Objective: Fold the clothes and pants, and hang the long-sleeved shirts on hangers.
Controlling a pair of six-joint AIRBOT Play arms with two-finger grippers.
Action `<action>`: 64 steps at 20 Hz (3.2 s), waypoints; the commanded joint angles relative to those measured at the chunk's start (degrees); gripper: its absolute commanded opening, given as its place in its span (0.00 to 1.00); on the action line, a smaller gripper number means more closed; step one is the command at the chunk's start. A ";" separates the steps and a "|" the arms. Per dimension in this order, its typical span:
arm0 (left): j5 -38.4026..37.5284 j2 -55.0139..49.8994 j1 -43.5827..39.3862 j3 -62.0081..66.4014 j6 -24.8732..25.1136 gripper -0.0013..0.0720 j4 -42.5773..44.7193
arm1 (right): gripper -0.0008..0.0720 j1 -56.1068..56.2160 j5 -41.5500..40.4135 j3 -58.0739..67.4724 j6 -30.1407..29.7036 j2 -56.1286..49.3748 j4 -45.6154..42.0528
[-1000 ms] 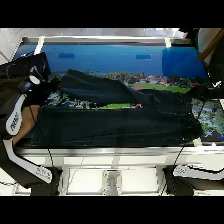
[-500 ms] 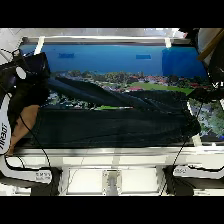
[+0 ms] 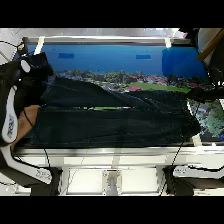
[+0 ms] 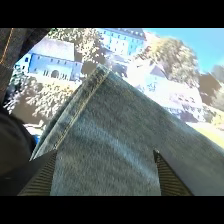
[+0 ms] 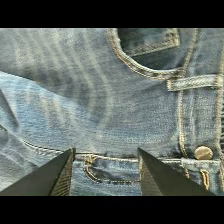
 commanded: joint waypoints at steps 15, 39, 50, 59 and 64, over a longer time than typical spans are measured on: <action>-0.04 -26.73 1.97 23.17 1.16 0.89 -9.73 | 0.62 0.07 1.46 -0.04 0.00 -0.02 2.51; 5.88 -7.52 0.55 22.40 22.08 0.04 -18.05 | 0.55 -0.11 4.31 0.02 0.46 0.74 -2.40; -0.42 29.07 9.38 -34.49 18.18 0.04 6.75 | 0.55 -4.11 9.46 -0.04 -0.50 3.15 -4.15; 3.21 25.49 13.03 -29.07 11.45 1.00 -0.37 | 0.57 -4.11 8.83 0.02 -0.48 3.15 1.03; -7.30 26.88 13.88 -21.64 8.37 0.99 -5.22 | 0.56 -5.20 7.80 0.02 -0.66 3.17 -3.89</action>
